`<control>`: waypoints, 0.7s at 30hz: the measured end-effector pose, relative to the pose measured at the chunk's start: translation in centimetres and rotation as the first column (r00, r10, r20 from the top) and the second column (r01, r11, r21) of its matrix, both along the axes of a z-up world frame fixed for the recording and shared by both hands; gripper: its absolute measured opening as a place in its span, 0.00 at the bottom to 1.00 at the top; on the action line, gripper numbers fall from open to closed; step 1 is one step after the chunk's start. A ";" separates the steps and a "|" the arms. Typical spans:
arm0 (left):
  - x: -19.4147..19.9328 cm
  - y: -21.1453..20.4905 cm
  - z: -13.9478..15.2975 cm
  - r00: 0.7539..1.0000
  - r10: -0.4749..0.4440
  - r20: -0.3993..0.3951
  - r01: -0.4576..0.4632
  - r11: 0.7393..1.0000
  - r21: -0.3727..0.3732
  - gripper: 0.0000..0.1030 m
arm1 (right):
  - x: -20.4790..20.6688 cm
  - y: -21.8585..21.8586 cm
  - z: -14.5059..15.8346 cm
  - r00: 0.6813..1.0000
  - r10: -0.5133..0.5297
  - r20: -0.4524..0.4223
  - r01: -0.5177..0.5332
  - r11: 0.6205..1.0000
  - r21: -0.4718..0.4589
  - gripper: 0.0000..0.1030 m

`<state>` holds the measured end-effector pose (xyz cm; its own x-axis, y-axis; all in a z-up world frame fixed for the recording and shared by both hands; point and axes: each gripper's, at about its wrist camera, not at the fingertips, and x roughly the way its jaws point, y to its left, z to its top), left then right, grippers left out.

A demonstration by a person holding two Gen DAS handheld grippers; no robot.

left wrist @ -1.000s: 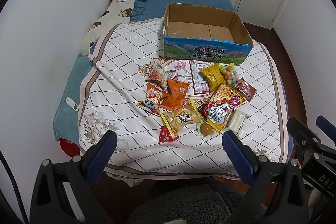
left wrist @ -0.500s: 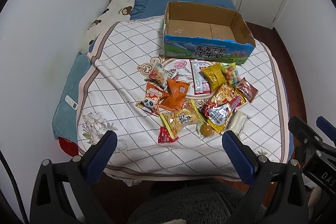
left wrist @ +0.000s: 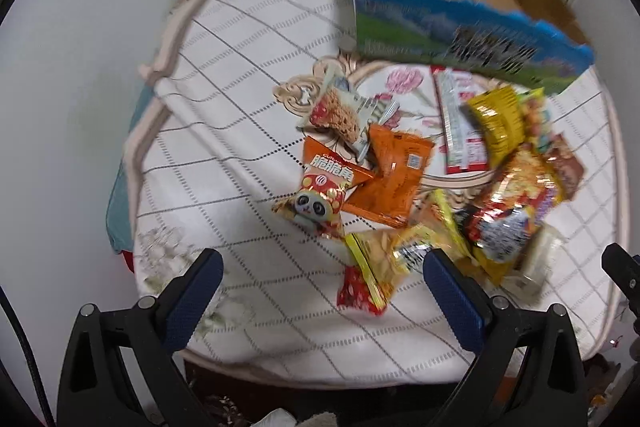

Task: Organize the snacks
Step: 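Grasp the yellow egg-cake bag with the left tool while the right tool grasps the Sedaap noodle pack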

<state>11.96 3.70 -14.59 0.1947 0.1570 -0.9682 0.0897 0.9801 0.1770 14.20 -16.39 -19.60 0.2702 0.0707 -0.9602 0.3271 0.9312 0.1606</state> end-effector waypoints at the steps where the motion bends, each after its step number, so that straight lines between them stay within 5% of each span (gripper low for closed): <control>1: 0.7 -0.3 -1.1 1.000 -0.015 -0.011 0.015 1.000 0.001 0.99 | 0.9 -0.2 -1.6 1.000 -0.008 -0.022 0.008 1.000 0.016 1.00; 6: 1.7 -3.2 -5.4 0.974 -0.215 -0.067 0.217 0.976 0.016 0.99 | 4.3 -0.6 -8.1 0.993 -0.012 -0.120 0.019 0.998 0.058 1.00; 11: -0.5 -7.6 -10.8 0.835 -0.519 -0.184 0.542 0.834 0.103 0.99 | 4.5 -1.6 -11.5 0.980 -0.012 -0.197 0.028 0.997 0.076 1.00; 14: -1.0 -9.0 -13.6 0.763 -0.606 -0.226 0.639 0.760 0.119 0.99 | 3.8 -2.2 -12.2 0.978 -0.019 -0.210 0.034 0.997 0.066 1.00; 16: -1.1 -9.9 -15.1 0.722 -0.645 -0.252 0.681 0.726 0.095 0.83 | 3.2 -2.6 -12.5 0.974 -0.028 -0.224 0.041 0.998 0.052 1.00; 18: -1.1 -10.3 -16.0 0.705 -0.654 -0.273 0.688 0.725 0.039 0.60 | 2.8 -2.7 -12.4 0.976 -0.032 -0.217 0.039 0.999 0.029 1.00; 21: -0.7 -9.8 -16.5 0.751 -0.599 -0.277 0.622 0.783 -0.008 0.49 | 2.8 -2.8 -12.6 0.976 -0.049 -0.210 0.055 0.998 0.022 1.00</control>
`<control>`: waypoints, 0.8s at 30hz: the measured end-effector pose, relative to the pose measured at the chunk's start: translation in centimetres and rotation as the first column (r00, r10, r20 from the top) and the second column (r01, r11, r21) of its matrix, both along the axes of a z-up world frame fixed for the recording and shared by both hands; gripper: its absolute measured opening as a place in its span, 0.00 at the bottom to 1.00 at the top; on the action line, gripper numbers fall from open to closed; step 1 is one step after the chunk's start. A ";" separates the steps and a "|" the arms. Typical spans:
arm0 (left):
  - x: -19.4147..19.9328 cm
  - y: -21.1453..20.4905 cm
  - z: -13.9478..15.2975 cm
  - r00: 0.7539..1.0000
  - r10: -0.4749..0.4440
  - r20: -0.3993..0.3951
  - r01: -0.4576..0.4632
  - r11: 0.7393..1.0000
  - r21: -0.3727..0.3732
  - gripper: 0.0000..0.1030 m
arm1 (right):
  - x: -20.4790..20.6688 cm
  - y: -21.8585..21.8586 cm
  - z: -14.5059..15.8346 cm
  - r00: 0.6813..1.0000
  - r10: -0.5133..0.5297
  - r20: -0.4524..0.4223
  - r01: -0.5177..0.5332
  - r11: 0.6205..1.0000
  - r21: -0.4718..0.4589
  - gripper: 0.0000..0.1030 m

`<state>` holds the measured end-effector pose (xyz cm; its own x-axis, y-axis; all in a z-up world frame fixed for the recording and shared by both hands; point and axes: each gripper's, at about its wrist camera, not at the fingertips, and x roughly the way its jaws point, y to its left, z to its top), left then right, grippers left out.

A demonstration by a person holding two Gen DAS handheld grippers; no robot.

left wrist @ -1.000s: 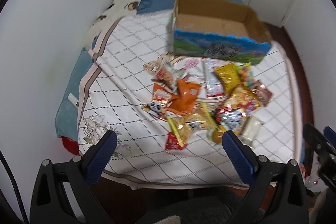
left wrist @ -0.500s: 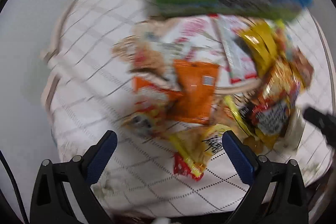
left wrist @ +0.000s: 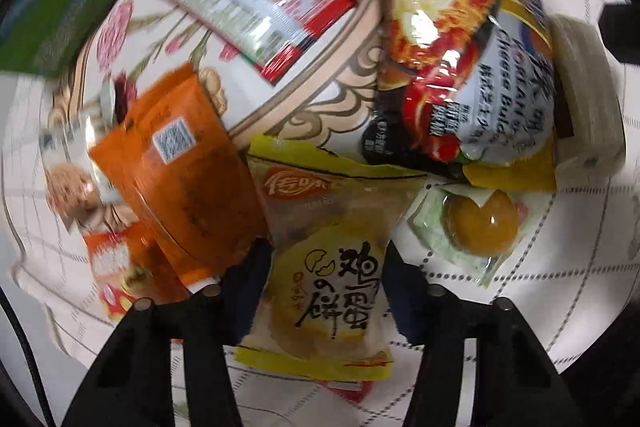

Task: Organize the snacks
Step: 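Grasp the yellow egg-cake bag with the left tool while the right tool grasps the Sedaap noodle pack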

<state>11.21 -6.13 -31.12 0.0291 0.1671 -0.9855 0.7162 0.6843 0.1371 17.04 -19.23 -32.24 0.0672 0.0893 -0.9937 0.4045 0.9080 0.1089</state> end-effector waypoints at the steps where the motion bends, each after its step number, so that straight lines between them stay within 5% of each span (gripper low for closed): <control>1: 0.3 0.5 0.2 0.999 0.050 0.000 -0.050 0.999 -0.016 0.48 | 0.1 0.0 -0.1 1.000 -0.009 0.002 0.009 1.000 0.009 1.00; 5: 2.2 4.5 1.6 0.944 0.331 0.011 -0.330 0.942 -0.058 0.46 | 1.6 0.4 -0.9 0.999 -0.049 0.018 0.048 0.998 0.052 1.00; 8: 3.8 8.6 2.3 0.834 0.552 -0.008 -0.549 0.829 -0.103 0.46 | 3.4 1.2 -2.7 0.996 -0.084 -0.001 0.084 0.994 0.077 1.00; 12: 4.9 12.1 1.5 0.721 0.684 -0.112 -0.693 0.708 -0.134 0.48 | 5.8 2.5 -5.7 0.993 -0.111 -0.049 0.113 0.992 0.057 1.00; 14: 5.1 12.6 1.4 0.724 0.676 -0.137 -0.690 0.710 -0.140 0.49 | 6.7 3.1 -6.7 0.992 -0.112 -0.057 0.114 0.992 0.050 0.96; 18: 5.1 11.6 -0.8 0.780 0.606 -0.156 -0.624 0.772 -0.120 0.51 | 7.2 3.7 -8.5 0.986 -0.123 -0.117 0.129 0.990 0.052 0.88; 21: 5.0 11.4 -1.7 0.803 0.575 -0.158 -0.594 0.795 -0.124 0.52 | 7.4 5.7 -8.1 0.994 0.012 -0.107 -0.010 1.000 0.024 0.88; 24: 5.1 11.3 -2.5 0.809 0.564 -0.165 -0.584 0.801 -0.131 0.52 | 7.4 9.6 -7.5 0.952 0.282 -0.115 -0.289 0.957 -0.040 0.88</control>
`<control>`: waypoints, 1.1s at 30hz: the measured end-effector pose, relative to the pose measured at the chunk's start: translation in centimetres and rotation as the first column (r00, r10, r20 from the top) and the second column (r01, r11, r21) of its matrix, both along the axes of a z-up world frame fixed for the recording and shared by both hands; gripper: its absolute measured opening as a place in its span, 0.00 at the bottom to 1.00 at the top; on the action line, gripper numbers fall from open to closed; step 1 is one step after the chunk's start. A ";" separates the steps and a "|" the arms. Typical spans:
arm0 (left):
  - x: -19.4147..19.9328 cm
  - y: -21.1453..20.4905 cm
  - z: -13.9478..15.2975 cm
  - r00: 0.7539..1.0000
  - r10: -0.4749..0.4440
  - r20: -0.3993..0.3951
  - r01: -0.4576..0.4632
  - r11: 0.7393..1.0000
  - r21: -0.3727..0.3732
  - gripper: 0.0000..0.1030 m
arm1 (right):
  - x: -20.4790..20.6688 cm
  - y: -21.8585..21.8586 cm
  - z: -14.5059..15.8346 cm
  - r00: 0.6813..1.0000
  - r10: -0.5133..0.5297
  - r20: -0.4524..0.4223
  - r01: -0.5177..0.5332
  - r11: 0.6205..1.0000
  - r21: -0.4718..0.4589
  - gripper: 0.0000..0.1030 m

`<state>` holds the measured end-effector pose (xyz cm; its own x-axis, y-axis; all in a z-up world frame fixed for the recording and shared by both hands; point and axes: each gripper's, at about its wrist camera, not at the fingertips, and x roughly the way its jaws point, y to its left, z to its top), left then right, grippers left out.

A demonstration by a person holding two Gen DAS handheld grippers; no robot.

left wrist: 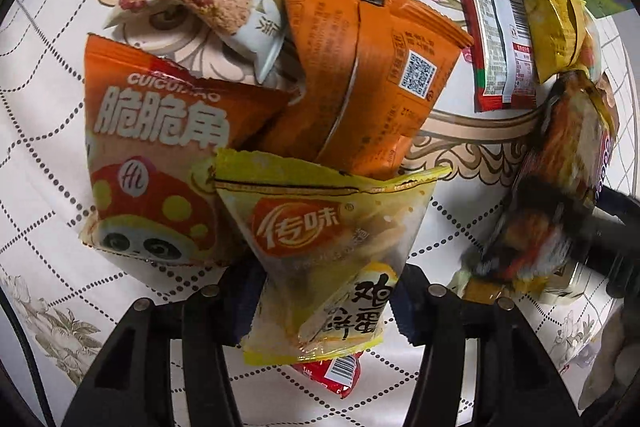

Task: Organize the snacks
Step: 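Grasp the yellow egg-cake bag with the left tool while the right tool grasps the Sedaap noodle pack, then carry both packets into the cardboard box and open both tools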

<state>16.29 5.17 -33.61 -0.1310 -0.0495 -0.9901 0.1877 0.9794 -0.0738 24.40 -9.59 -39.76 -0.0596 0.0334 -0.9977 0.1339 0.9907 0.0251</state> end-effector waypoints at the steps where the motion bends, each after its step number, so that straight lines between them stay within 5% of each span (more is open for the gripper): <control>1: 0.4 -0.7 -0.7 1.000 -0.005 -0.001 0.005 1.000 -0.001 0.53 | -0.1 1.1 0.1 0.998 0.067 0.000 -0.067 0.997 -0.022 0.88; 4: -0.4 -1.4 -2.3 1.000 -0.028 0.001 0.028 1.000 -0.004 0.53 | -0.4 2.3 0.4 0.992 0.122 -0.003 -0.122 0.991 -0.046 0.88; 8: -0.3 -0.7 -2.9 1.000 -0.001 0.026 0.002 0.999 -0.033 0.49 | -0.5 2.9 1.1 1.000 0.021 0.006 -0.021 0.999 -0.027 0.89; 11: -1.7 0.1 -1.0 0.998 0.026 0.060 -0.024 0.999 -0.035 0.41 | -1.3 1.7 0.9 0.998 -0.068 -0.007 0.067 0.998 -0.009 0.88; 18: -2.2 0.7 0.5 0.994 0.049 0.098 -0.045 0.998 -0.040 0.36 | -4.5 0.8 0.8 0.995 -0.081 0.057 0.082 0.996 -0.019 0.82; 26: -2.6 1.8 4.8 0.988 0.097 0.123 -0.086 0.992 -0.087 0.35 | -10.1 -0.5 7.2 0.985 -0.022 0.170 0.016 0.999 0.041 0.82; 33: -1.5 -0.2 12.3 0.972 0.118 0.202 -0.084 0.982 -0.171 0.35 | -11.1 -3.4 14.6 0.963 -0.023 0.270 -0.022 0.986 0.165 0.82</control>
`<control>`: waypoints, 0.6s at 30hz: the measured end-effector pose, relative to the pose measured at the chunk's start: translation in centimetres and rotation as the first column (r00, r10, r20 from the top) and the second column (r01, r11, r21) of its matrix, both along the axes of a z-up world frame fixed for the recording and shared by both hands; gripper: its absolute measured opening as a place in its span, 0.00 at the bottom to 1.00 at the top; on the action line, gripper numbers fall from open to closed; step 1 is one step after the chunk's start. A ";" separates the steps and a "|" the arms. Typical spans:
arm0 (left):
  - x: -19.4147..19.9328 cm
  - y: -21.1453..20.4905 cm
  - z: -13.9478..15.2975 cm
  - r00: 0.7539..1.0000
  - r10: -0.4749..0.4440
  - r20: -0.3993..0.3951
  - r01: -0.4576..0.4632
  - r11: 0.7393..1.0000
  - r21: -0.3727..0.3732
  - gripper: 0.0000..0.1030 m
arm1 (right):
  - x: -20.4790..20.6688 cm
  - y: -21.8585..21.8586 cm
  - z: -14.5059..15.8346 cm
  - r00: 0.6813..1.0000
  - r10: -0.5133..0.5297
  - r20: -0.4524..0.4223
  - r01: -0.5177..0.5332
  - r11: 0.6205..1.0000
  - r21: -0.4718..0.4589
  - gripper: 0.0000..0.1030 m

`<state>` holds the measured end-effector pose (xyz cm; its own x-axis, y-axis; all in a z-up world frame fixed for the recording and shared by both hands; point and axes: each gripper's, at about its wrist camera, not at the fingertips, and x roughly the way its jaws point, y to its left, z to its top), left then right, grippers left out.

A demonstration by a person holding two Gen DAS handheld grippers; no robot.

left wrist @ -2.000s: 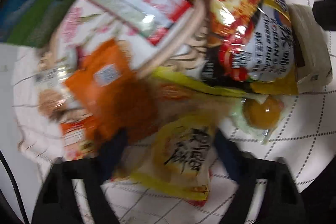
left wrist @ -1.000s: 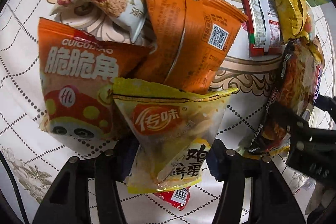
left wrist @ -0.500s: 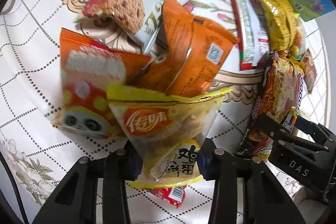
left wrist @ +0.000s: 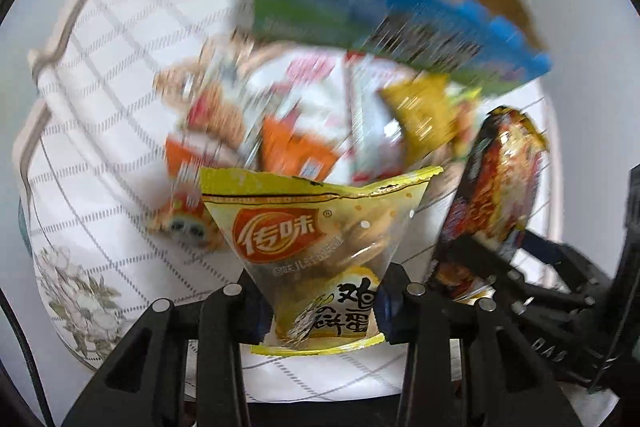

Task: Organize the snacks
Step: 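Carry both packets into the cardboard box and open both tools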

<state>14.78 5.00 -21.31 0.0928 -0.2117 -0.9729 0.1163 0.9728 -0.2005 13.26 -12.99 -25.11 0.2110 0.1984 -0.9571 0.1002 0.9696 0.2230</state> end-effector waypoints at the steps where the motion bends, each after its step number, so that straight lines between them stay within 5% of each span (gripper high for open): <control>1: 0.5 -0.6 1.8 1.000 -0.001 0.013 0.002 1.000 -0.016 0.35 | 0.2 -0.6 1.3 1.000 0.004 0.021 -0.005 1.000 0.014 0.82; 5: 4.8 -3.5 6.9 0.997 -0.018 0.080 0.024 0.997 -0.072 0.35 | 2.4 -3.2 6.3 0.995 0.013 0.097 -0.018 0.998 0.055 0.82; 12: 15.5 -8.5 10.8 0.983 -0.054 0.177 0.056 0.998 -0.003 0.35 | 9.1 -7.1 11.8 0.978 0.037 0.204 -0.044 0.999 0.031 0.82; 18: 25.1 -10.4 7.0 0.996 -0.045 0.075 0.043 0.999 0.024 0.35 | 18.6 -8.9 9.2 0.987 0.060 0.150 -0.056 0.998 -0.029 0.82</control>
